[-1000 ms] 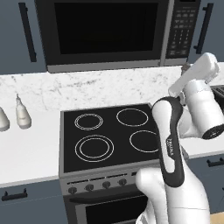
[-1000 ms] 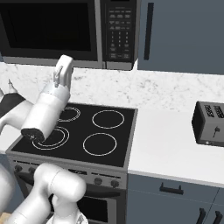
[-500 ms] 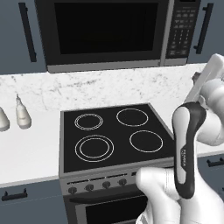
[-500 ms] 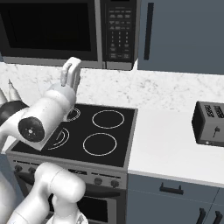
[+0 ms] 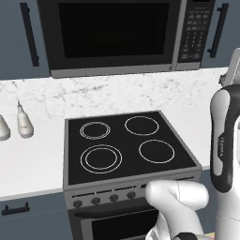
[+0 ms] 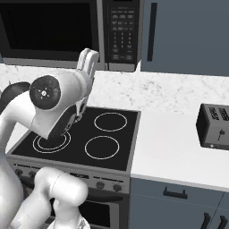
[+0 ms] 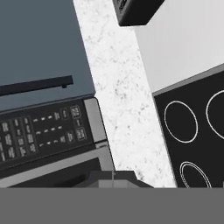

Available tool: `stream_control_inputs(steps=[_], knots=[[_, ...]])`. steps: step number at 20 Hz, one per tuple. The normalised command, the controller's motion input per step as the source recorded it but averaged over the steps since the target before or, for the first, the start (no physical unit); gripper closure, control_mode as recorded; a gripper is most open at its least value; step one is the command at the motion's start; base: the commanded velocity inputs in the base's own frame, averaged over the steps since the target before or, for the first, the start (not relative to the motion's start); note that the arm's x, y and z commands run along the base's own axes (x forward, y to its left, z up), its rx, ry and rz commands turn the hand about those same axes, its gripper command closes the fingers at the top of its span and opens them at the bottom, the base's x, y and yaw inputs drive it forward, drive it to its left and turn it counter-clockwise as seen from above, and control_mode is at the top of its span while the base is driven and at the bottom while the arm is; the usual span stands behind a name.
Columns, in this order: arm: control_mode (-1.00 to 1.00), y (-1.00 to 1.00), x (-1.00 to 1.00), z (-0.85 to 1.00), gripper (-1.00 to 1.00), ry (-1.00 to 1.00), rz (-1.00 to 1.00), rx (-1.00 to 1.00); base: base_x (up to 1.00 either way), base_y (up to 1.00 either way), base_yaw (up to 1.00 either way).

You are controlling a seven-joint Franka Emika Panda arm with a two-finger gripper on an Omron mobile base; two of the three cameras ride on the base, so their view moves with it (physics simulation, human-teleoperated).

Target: Open the microwave, place the bowl with waffle inside the microwave, then close the microwave door and turn it on.

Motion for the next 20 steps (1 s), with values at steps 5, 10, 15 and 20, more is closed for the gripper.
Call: stream_control_inputs(steps=[5,10,15,20], knots=[[-1.00,-0.02,0.34,-0.04,1.00,-0.06,0.18,0.00,0.00,0.00,0.00],[-1.00,0.00,0.56,0.00,1.00,-0.13,0.18,0.00,0.00,0.00,0.00],[-1.00,0.00,0.57,0.00,1.00,0.04,0.03,-0.05,0.00,0.00,0.00],[-1.00,0.00,0.41,0.00,1.00,0.02,0.00,-0.05,0.00,0.00,0.00]])
